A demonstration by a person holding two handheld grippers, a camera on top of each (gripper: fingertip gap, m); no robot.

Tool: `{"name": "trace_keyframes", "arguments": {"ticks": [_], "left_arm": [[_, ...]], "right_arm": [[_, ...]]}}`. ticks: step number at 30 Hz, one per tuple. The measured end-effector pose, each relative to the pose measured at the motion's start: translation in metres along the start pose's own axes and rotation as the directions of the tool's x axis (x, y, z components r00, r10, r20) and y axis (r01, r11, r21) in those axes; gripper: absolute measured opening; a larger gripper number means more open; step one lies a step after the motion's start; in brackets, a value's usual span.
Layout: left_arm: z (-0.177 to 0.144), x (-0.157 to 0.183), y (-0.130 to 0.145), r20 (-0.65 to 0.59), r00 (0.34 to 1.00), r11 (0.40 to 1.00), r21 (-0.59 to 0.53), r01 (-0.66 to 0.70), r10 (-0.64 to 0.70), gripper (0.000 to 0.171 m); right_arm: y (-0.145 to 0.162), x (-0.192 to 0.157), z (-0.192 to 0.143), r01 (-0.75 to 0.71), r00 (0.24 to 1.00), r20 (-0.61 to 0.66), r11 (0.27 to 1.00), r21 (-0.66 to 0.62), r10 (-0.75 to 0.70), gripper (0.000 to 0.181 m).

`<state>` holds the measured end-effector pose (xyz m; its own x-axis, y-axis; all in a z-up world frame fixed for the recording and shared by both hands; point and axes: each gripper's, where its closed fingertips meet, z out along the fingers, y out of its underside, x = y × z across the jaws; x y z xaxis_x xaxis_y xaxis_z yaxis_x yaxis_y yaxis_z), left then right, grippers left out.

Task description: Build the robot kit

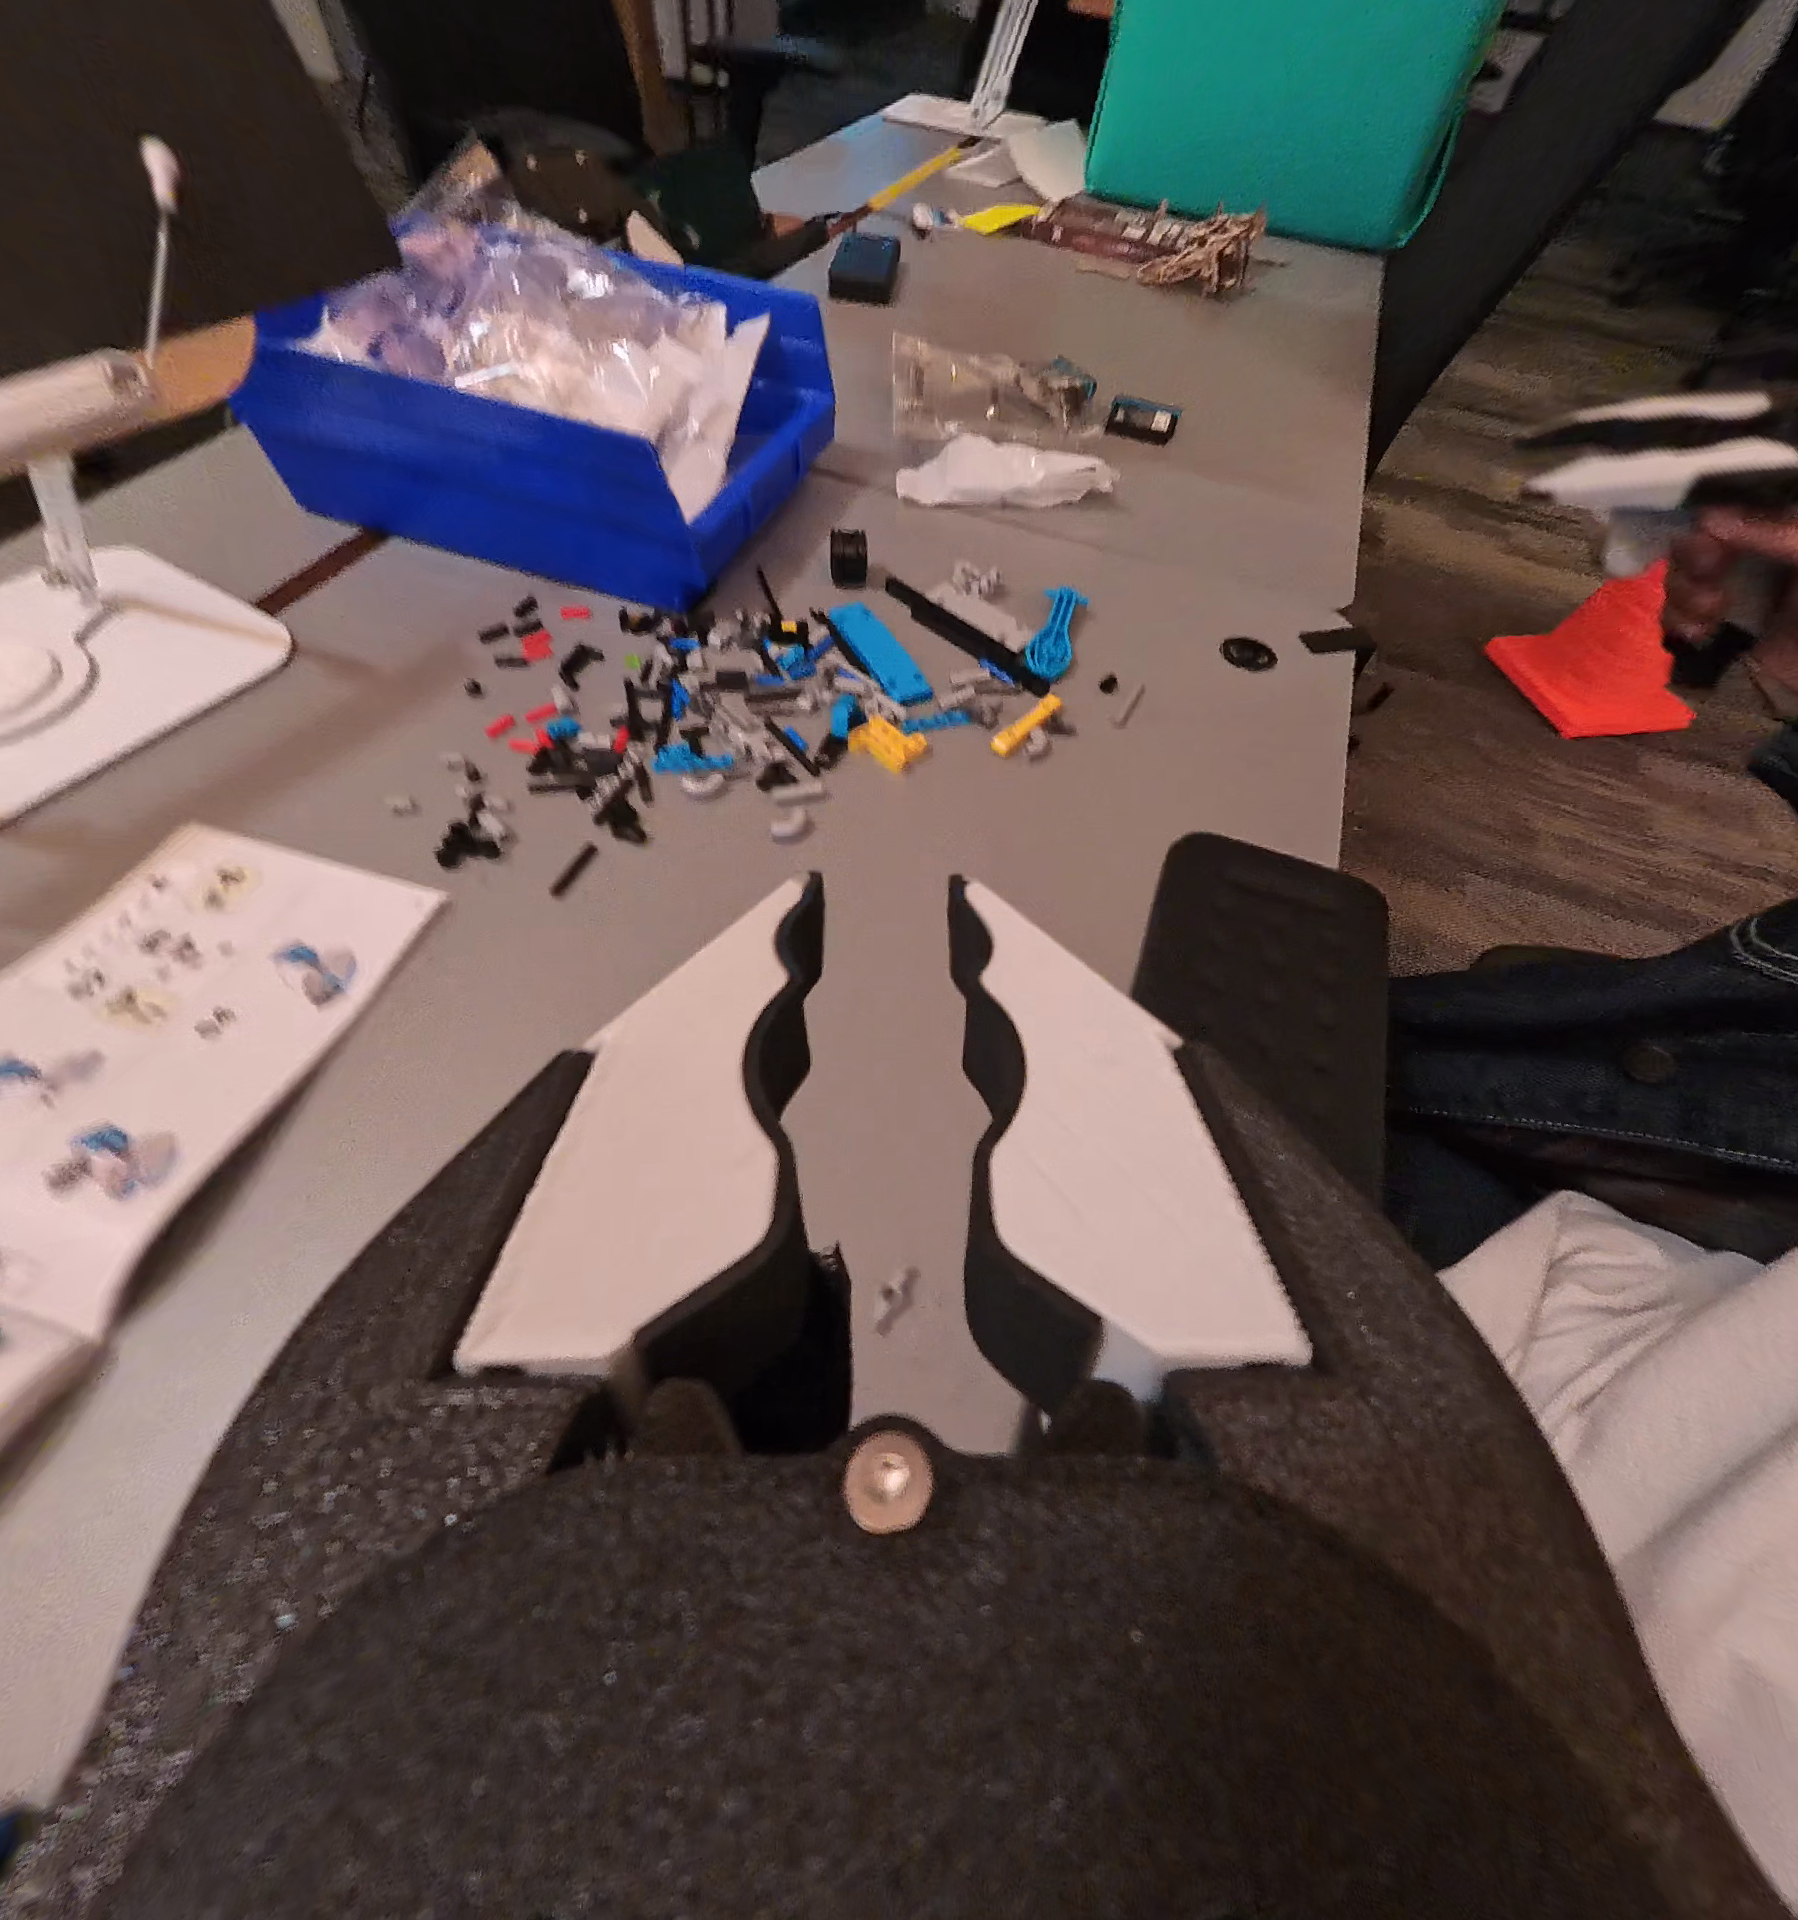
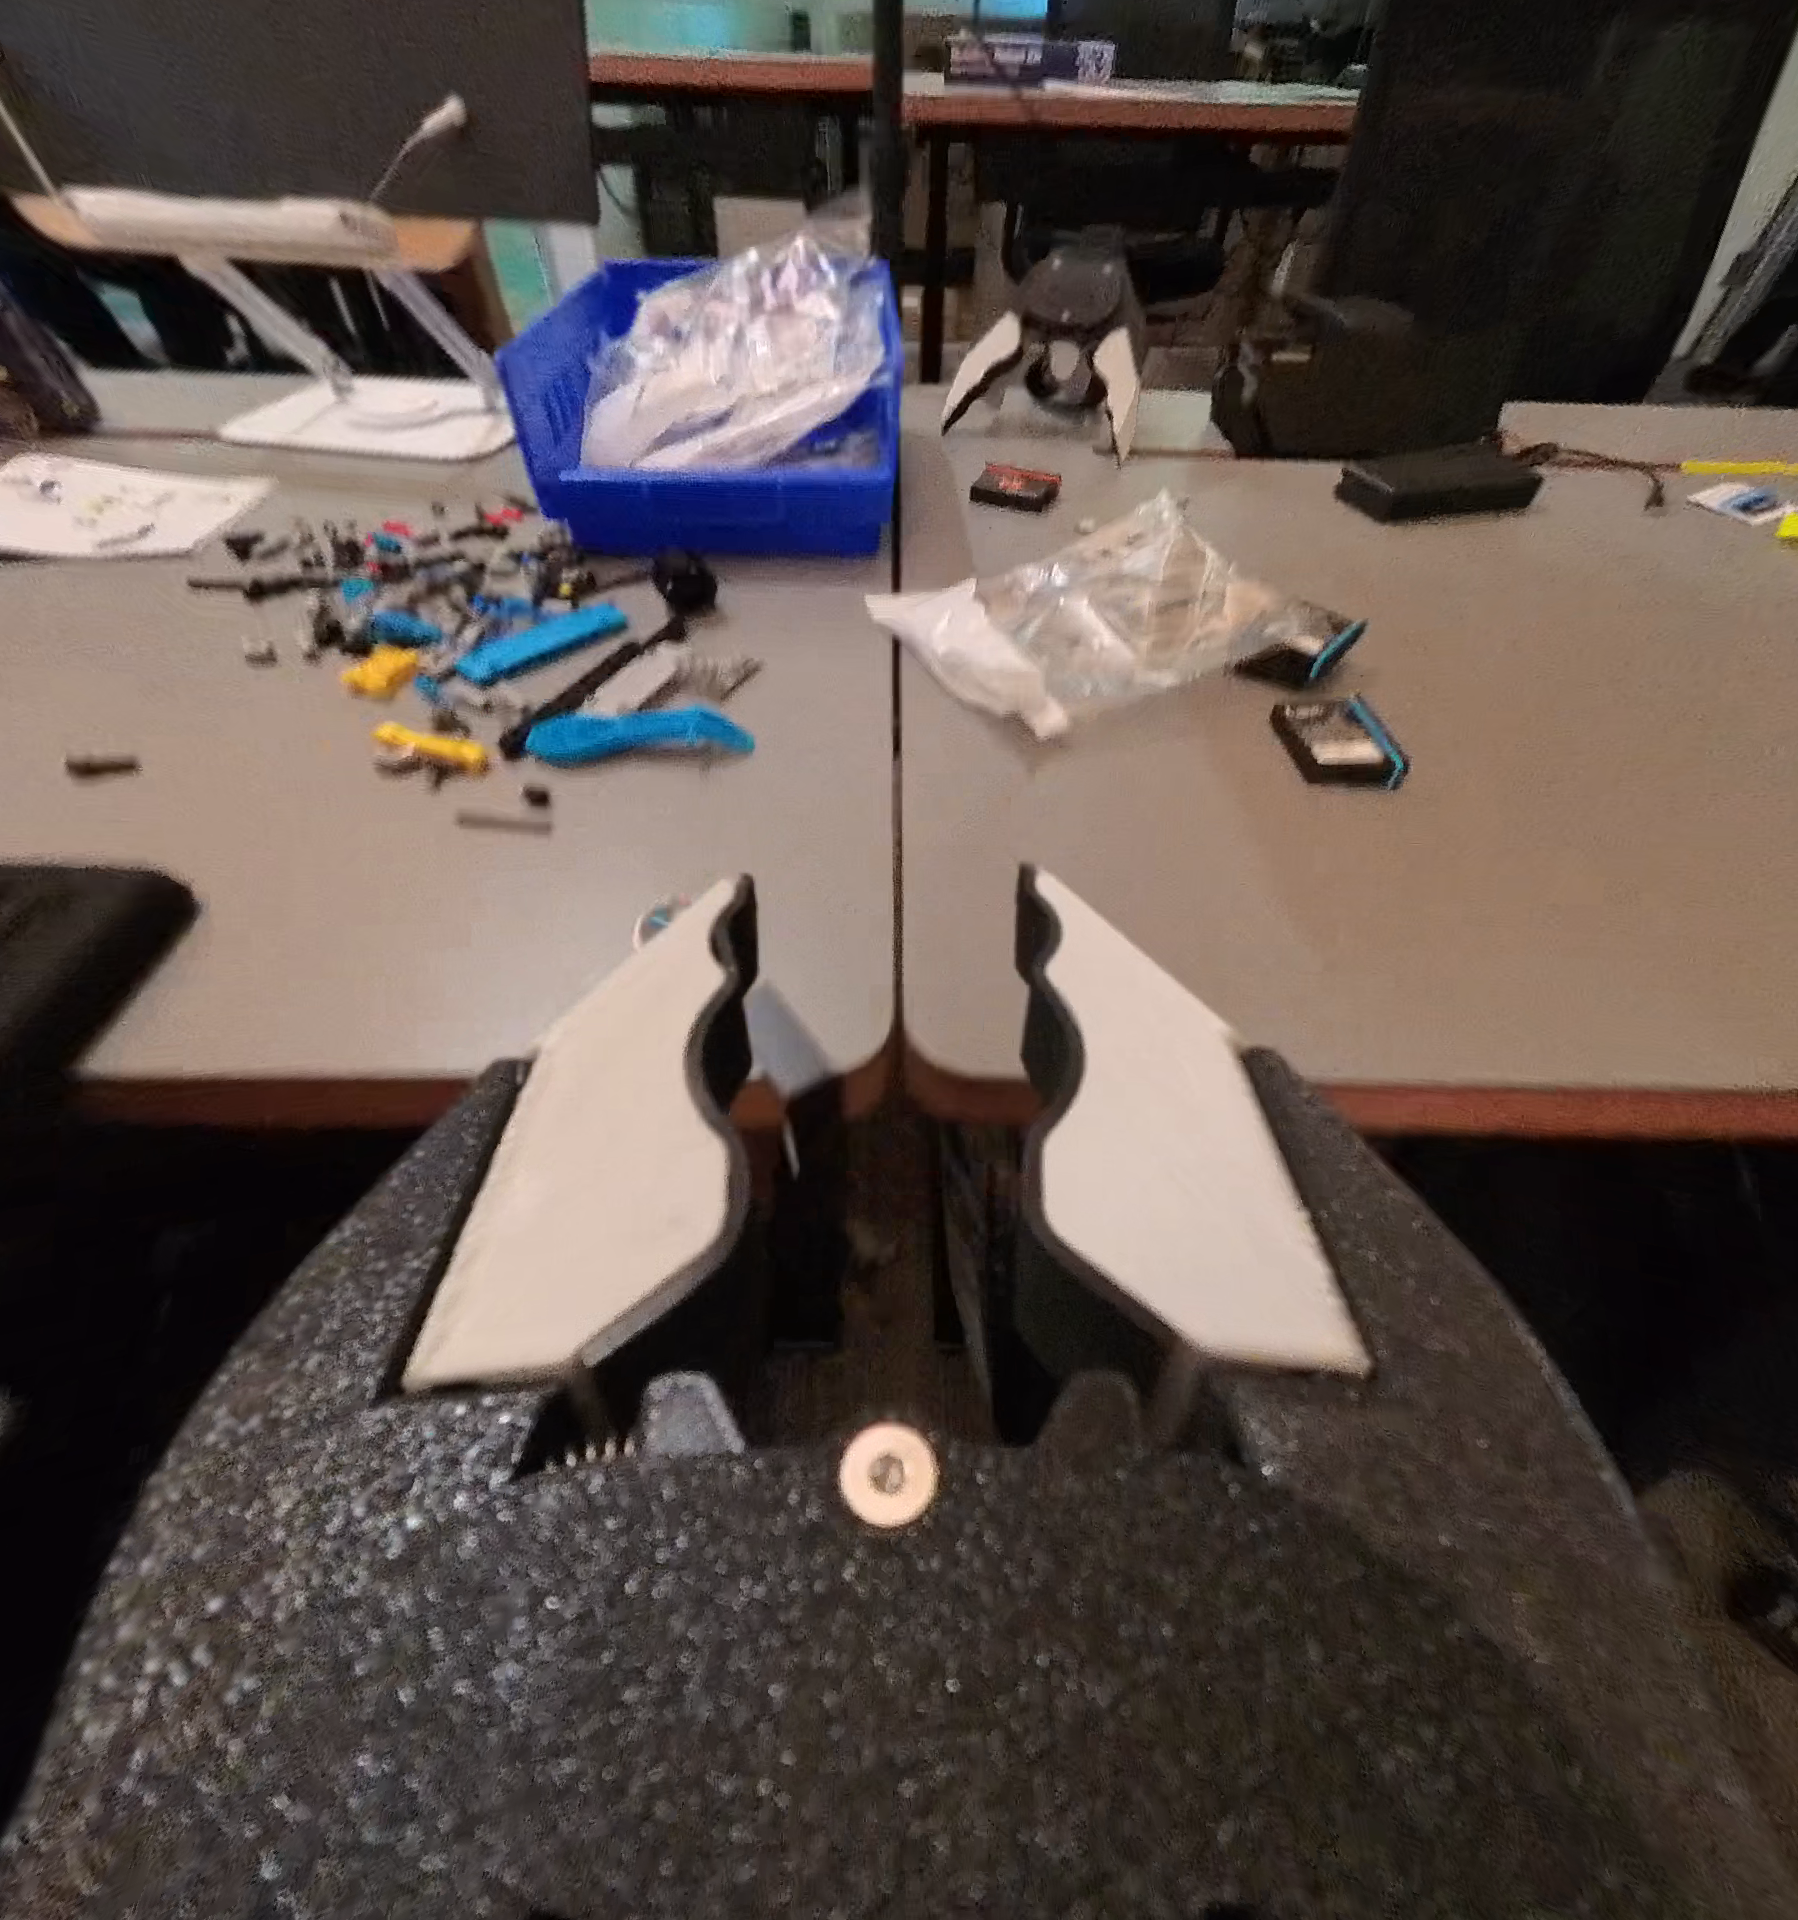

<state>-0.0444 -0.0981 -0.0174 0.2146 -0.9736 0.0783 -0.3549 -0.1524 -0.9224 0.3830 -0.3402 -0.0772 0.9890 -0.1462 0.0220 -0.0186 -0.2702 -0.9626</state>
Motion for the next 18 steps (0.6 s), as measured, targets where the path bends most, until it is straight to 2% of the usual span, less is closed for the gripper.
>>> {"name": "trace_keyframes", "arguments": {"ticks": [5,8,10,12,15,18], "left_arm": [[0.007,0.036,0.036,0.099,0.994,0.999,0.022,0.047,-0.049,0.024],[0.021,0.045,0.049,0.180,0.982,0.999,0.014,0.053,-0.054,0.024],[0.033,0.054,0.058,0.219,0.975,0.999,-0.016,0.041,-0.036,0.024],[0.047,0.065,0.068,0.231,0.972,0.997,-0.044,0.057,-0.045,0.024],[0.065,0.078,0.087,0.247,0.966,0.992,-0.082,0.096,-0.074,0.024],[0.077,0.087,0.102,0.268,0.963,0.989,-0.123,0.078,-0.042,0.023]], "right_arm": [[0.139,-0.028,-0.050,-0.081,0.993,0.071,0.991,-0.111,0.089,0.053],[0.241,-0.037,-0.061,-0.207,0.963,0.126,0.954,-0.217,0.238,0.043],[0.305,-0.046,-0.067,-0.323,0.908,0.165,0.896,-0.306,0.384,0.040],[0.367,-0.045,-0.075,-0.371,0.887,0.130,0.850,-0.373,0.444,0.030],[0.459,-0.044,-0.096,-0.398,0.885,0.033,0.793,-0.461,0.464,0.029],[0.533,-0.051,-0.130,-0.475,0.852,-0.069,0.709,-0.521,0.519,0.029]]}}
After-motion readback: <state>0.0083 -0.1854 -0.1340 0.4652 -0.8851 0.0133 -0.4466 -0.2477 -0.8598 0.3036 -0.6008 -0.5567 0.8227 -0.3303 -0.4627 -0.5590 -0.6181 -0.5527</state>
